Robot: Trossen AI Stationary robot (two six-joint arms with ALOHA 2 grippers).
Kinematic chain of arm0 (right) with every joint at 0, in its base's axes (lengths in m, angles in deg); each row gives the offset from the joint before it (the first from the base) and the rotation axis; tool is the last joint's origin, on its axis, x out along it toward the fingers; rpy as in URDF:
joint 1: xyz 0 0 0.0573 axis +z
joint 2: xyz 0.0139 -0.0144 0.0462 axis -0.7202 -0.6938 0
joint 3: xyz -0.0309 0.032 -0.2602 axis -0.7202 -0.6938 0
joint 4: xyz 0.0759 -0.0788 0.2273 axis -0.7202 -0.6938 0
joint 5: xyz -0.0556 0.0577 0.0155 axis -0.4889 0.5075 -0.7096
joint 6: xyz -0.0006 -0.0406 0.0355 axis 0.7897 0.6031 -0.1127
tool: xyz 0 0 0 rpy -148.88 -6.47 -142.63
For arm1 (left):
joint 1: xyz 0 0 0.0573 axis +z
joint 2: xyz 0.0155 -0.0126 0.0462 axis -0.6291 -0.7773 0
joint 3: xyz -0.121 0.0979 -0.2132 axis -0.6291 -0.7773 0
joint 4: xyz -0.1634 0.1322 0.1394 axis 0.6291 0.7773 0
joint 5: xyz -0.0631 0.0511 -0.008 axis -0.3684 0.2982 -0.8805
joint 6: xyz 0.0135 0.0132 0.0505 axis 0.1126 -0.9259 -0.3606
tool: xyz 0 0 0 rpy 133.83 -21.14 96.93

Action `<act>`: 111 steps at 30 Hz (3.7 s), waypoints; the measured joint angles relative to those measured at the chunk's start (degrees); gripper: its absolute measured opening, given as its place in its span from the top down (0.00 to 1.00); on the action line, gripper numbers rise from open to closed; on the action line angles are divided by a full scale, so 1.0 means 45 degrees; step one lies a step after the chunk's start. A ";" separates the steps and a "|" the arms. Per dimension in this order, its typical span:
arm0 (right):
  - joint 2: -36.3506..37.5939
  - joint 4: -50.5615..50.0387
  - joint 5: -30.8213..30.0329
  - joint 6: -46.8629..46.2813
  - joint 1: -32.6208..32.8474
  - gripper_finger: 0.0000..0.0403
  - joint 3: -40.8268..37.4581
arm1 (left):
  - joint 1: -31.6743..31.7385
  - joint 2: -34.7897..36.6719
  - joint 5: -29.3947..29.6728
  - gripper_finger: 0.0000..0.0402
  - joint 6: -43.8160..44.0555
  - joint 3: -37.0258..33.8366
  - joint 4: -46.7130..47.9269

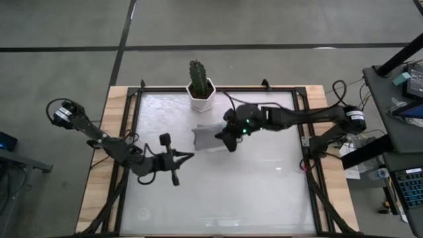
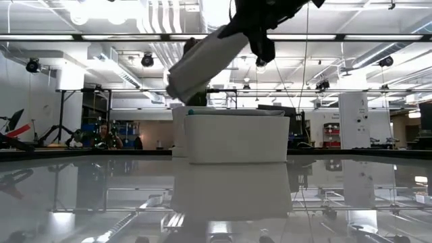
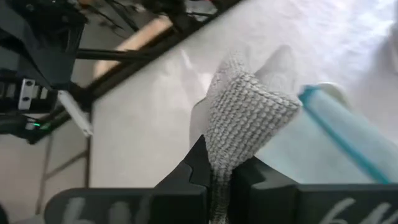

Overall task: Fold microfiber towels
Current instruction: Put the gray towel into the bin

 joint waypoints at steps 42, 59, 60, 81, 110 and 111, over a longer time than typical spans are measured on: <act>0.0486 -0.1598 -0.0514 -0.0196 -0.2055 0.97 -0.1899 | 0.4646 -0.4221 -0.2968 1.00 0.0699 0.0163 -0.2742; 0.0472 -0.1861 -0.0897 -0.1093 -0.2099 0.73 -0.2097 | 0.5616 -0.4674 -0.6209 1.00 0.0711 0.0291 -0.2759; 0.0472 -0.2041 -0.0896 -0.1090 -0.2095 0.70 -0.2078 | 0.5698 -0.4750 -0.6212 1.00 0.0711 0.0291 -0.2759; 0.0499 -0.6288 -0.1364 0.1104 -0.2866 0.52 -0.0102 | 0.6598 -0.5717 -0.6702 1.00 0.1044 0.0290 -0.1575; 0.0184 0.2261 -0.2150 0.3799 -0.1590 0.97 -0.4990 | 0.6729 -0.5450 -0.8418 1.00 0.2585 0.0217 -0.1096; 0.0155 0.2288 -0.2156 0.3805 -0.1594 0.97 -0.4981 | 0.6729 -0.5439 -0.8412 1.00 0.2684 0.0214 -0.1088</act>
